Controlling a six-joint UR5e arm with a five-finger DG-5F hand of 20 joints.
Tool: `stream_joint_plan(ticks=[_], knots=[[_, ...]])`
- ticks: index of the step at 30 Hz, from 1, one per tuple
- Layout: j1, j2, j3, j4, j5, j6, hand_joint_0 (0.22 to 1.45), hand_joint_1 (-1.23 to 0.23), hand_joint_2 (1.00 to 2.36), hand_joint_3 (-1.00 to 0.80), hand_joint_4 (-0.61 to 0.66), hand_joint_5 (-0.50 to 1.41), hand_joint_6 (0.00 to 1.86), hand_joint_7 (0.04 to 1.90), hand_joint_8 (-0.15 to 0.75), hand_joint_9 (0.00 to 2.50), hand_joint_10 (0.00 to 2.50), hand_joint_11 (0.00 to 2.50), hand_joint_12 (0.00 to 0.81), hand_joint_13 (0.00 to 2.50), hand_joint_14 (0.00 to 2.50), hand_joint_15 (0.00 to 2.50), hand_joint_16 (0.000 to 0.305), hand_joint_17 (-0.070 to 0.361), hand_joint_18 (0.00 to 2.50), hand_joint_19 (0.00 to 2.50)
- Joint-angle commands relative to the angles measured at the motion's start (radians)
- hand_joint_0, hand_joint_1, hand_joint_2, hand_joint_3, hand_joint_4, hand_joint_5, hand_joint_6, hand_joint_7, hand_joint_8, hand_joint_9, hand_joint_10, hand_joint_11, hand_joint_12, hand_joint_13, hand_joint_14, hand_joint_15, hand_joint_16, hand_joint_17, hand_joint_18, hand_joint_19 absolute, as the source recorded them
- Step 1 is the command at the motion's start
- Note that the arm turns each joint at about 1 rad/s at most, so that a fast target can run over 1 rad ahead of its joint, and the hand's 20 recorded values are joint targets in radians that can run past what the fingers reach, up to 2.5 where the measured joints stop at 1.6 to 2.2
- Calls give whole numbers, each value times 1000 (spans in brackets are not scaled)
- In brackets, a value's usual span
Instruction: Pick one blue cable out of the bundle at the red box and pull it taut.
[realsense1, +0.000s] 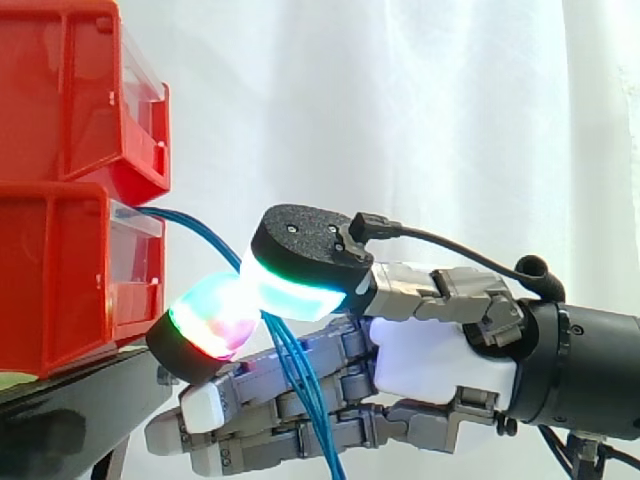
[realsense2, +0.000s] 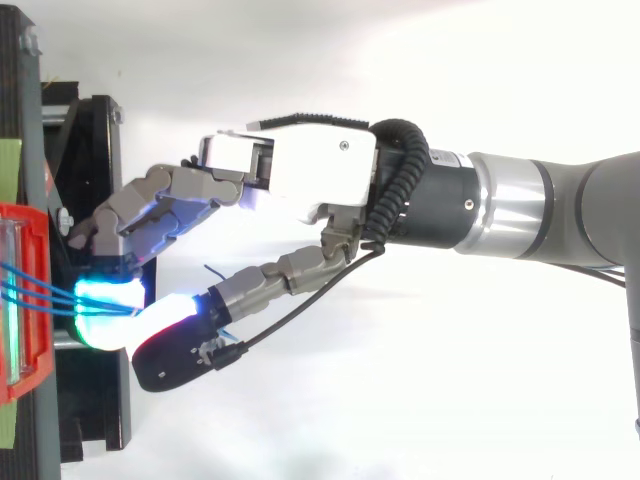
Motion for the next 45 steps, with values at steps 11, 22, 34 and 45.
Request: stream_joint_plan(ticks=[11,22,34,45], knots=[[-5,5,2,-8,-5,2,720,-907,1001,-487,75,-170,923,895,399,796,16,690,447,471,7,170,58,130,411,123],[-13,60,2,-156,-23,7,544,-804,1000,-500,179,-158,908,889,422,855,14,731,473,477,6,166,59,133,411,188],[-14,66,2,-172,-21,7,593,-734,1012,-290,149,-138,904,975,431,919,13,760,463,489,7,177,56,126,400,212],[-14,83,4,-176,-18,-1,687,-924,1013,-312,55,-155,915,947,408,873,15,778,468,510,7,181,56,126,445,181]])
